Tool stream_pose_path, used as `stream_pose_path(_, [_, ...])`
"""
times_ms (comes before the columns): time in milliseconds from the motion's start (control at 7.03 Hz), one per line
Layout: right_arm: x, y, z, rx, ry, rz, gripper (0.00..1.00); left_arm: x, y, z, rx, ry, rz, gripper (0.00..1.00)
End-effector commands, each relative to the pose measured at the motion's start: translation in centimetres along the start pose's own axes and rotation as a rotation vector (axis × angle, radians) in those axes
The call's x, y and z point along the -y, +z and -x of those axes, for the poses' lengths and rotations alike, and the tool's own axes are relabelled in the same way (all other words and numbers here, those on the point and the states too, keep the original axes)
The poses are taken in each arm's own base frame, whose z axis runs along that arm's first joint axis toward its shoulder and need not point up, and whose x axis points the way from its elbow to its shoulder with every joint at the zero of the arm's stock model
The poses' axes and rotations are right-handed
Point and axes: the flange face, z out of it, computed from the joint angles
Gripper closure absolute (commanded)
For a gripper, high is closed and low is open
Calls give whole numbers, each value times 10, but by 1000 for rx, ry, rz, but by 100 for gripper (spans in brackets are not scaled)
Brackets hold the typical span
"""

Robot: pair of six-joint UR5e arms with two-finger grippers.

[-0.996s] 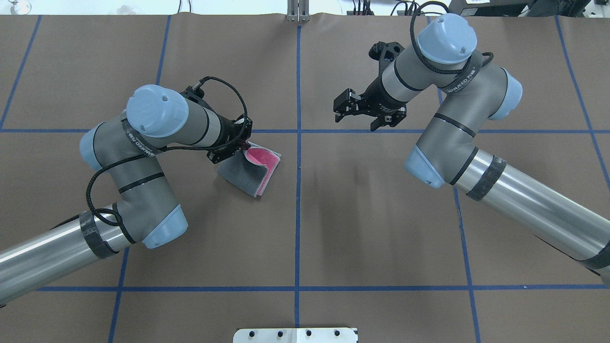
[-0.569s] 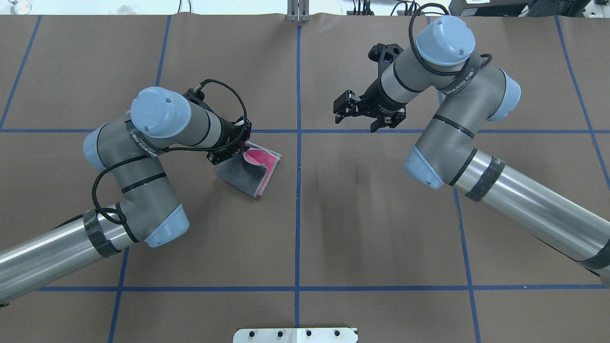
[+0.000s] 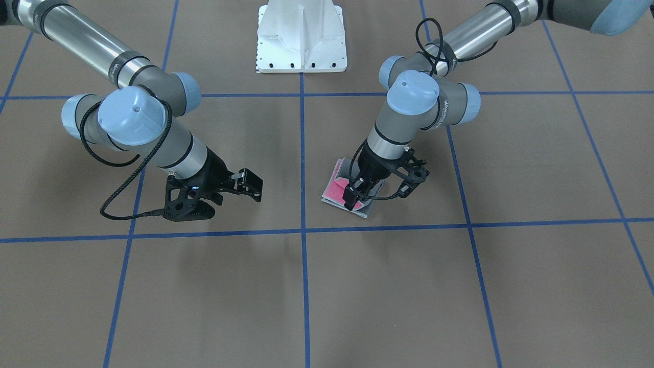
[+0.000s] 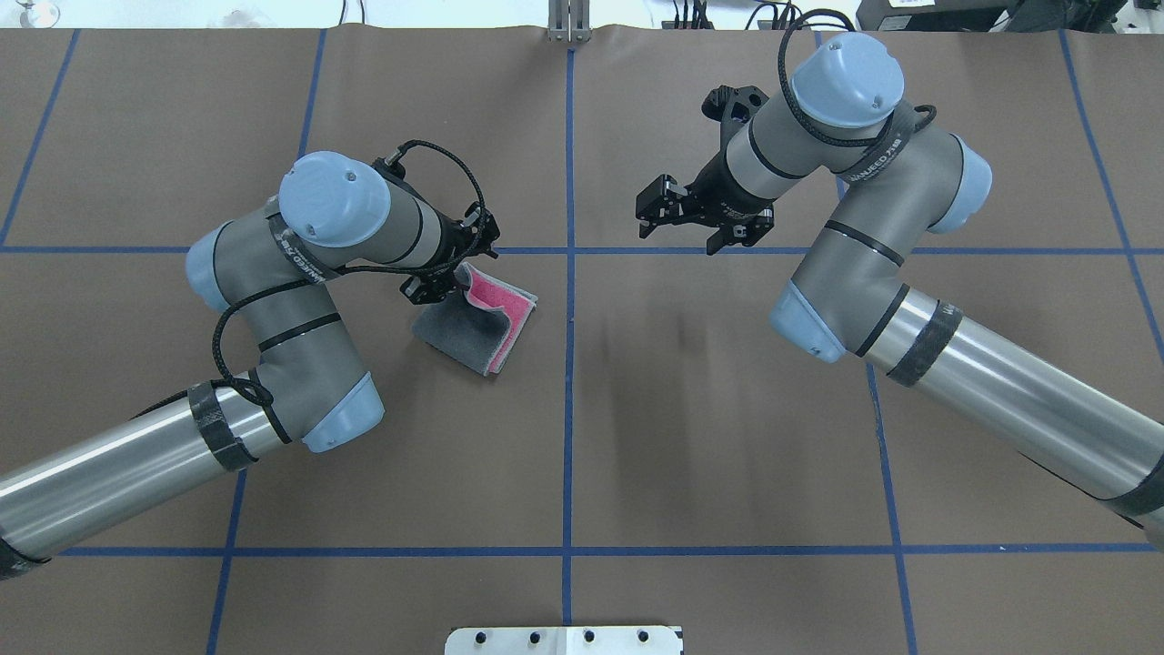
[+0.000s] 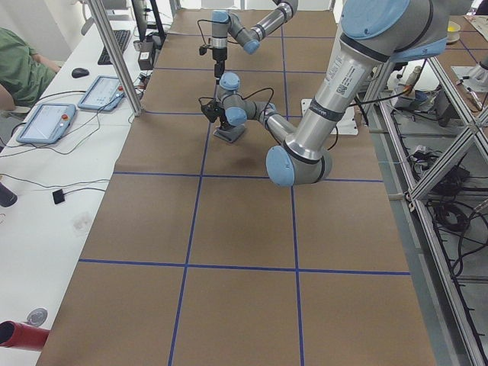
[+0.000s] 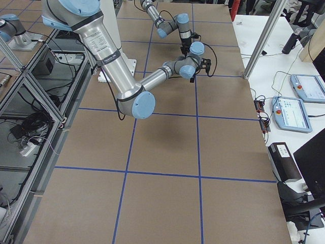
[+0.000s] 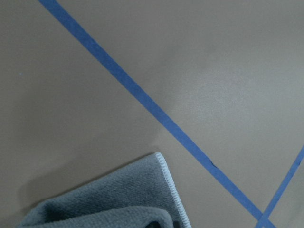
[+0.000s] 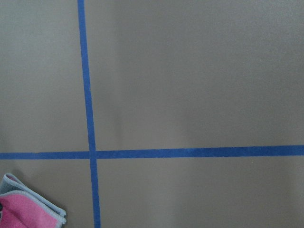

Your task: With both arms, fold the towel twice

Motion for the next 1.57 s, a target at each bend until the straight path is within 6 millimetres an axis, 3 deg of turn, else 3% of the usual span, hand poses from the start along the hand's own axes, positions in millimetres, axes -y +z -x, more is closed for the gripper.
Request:
stream_pose_path(0, [-1, 1, 0, -1, 0, 2, 0, 29, -2, -4, 2, -22, -34, 0])
stream_pose_path(569, [-1, 0, 4, 2, -1, 2, 0, 44, -16, -19, -12, -28, -26, 0])
stream_pose_path(854, [-1, 0, 4, 1, -2, 3, 0, 28, 8, -22, -21, -21, 0, 0])
stream_pose_path(1423, [-1, 2, 2, -3, -2, 2, 0, 18, 9, -22, -27, -23, 18, 0])
